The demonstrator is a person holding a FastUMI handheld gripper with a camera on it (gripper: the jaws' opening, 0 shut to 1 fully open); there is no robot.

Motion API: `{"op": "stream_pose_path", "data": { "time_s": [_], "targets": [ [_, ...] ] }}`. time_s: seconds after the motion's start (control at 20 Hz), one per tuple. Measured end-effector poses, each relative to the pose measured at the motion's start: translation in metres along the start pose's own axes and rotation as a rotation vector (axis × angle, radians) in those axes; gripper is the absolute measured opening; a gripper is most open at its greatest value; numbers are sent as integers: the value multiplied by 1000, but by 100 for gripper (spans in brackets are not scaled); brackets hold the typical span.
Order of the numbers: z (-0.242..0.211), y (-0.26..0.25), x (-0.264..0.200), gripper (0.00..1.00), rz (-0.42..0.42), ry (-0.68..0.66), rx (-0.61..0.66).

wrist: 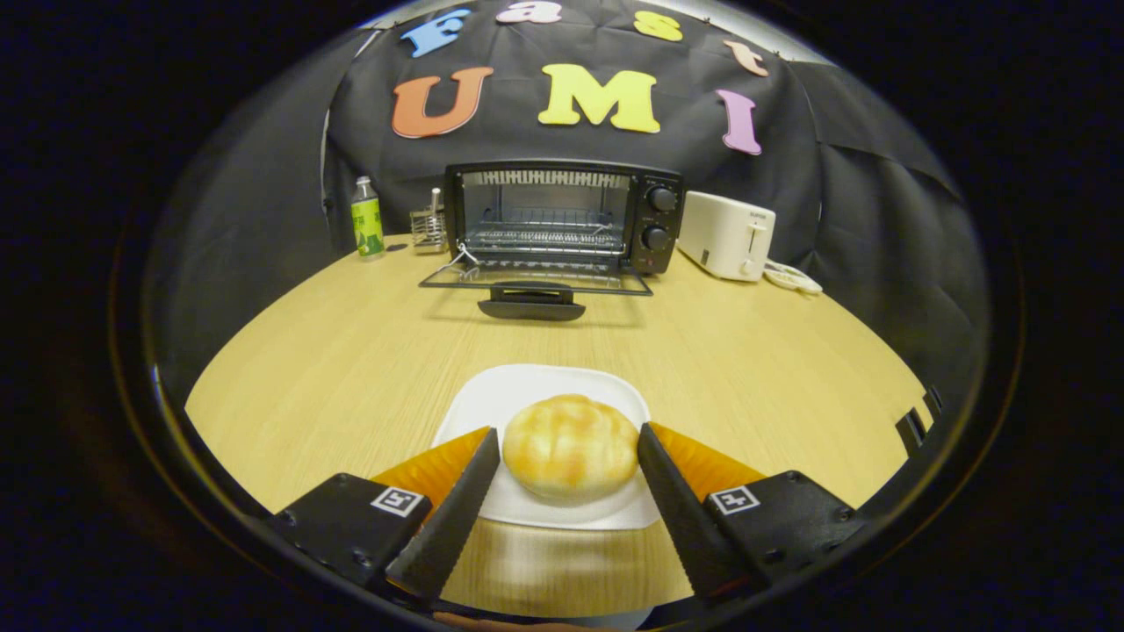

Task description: Open the toaster oven, put the food inside, and close the toaster oven door.

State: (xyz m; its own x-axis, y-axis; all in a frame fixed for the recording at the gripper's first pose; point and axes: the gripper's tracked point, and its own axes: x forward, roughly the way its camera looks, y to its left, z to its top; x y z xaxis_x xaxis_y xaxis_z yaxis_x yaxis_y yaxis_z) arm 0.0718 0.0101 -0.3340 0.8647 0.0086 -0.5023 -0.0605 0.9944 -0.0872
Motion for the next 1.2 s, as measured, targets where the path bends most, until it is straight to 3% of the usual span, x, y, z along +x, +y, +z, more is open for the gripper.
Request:
{"op": "stream_pose_path", "data": {
  "time_s": [0.35,0.6,0.85,1.2],
  "targets": [
    [-1,0,-1,84,42,-6,39],
    [13,-1,-13,75,97,-14,141],
    [53,2,-24,72,153,-92,242],
    [146,18,-10,72,322,-224,516]
  ]
}}
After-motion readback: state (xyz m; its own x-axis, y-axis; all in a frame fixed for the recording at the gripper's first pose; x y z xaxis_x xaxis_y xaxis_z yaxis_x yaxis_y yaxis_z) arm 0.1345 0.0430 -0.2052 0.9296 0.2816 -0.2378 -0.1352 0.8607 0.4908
